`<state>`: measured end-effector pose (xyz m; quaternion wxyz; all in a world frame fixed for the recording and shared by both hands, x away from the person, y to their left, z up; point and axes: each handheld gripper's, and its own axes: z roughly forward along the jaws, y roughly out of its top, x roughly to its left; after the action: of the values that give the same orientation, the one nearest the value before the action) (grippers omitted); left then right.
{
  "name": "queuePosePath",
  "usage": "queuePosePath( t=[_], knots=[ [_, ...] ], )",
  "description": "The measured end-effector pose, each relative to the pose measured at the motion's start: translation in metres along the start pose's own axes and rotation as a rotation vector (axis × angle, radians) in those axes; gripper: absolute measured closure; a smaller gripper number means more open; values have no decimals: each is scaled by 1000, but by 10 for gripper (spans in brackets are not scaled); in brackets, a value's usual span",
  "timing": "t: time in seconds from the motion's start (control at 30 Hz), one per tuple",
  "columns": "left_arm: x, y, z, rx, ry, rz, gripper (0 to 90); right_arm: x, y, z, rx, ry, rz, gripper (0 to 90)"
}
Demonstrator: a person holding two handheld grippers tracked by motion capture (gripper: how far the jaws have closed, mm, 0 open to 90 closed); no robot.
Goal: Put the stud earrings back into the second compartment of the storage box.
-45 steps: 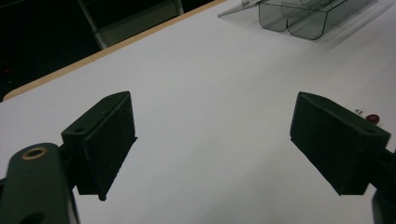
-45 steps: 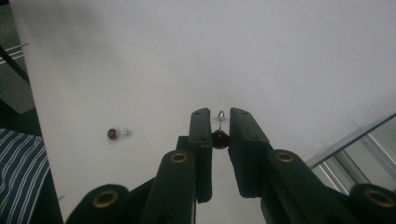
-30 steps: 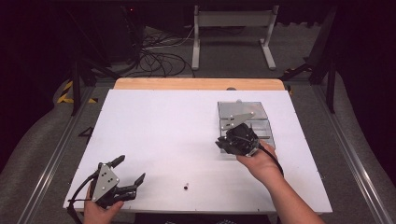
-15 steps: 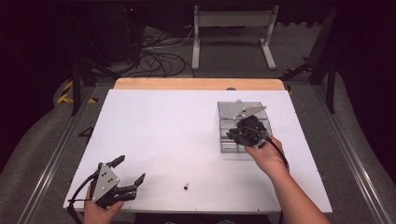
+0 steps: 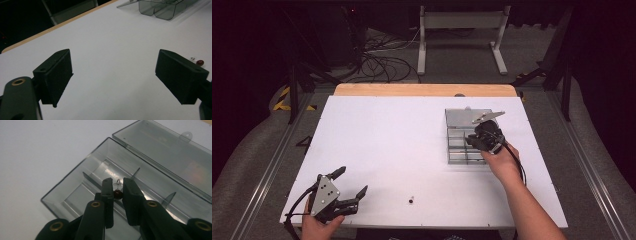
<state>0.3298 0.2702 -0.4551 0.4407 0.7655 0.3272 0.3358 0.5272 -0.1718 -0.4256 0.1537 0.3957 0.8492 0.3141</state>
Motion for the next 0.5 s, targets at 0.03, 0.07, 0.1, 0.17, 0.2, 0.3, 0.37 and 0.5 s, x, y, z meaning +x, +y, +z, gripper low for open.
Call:
queuePosePath(
  t=[0.03,0.07,0.1,0.17,0.2,0.3,0.37,0.5],
  knots=[
    [0,0,0,0,0,0,147,0,0,0,0,0,0,797],
    [0,0,0,0,0,1,147,-4,-1,4,8,-5,15,797],
    [0,0,0,0,0,1,147,-6,-1,6,12,-8,22,797],
    [0,0,0,0,0,-1,147,-8,-2,8,15,-7,24,797],
    [0,0,0,0,0,-1,147,-9,-2,10,18,-8,29,796],
    [0,0,0,0,1,1,147,-12,-3,15,29,-18,36,797],
    [0,0,0,-1,0,1,147,-14,-3,18,38,-20,39,797],
    [0,0,0,0,0,-1,147,-17,-4,21,47,-28,51,796]
  ],
)
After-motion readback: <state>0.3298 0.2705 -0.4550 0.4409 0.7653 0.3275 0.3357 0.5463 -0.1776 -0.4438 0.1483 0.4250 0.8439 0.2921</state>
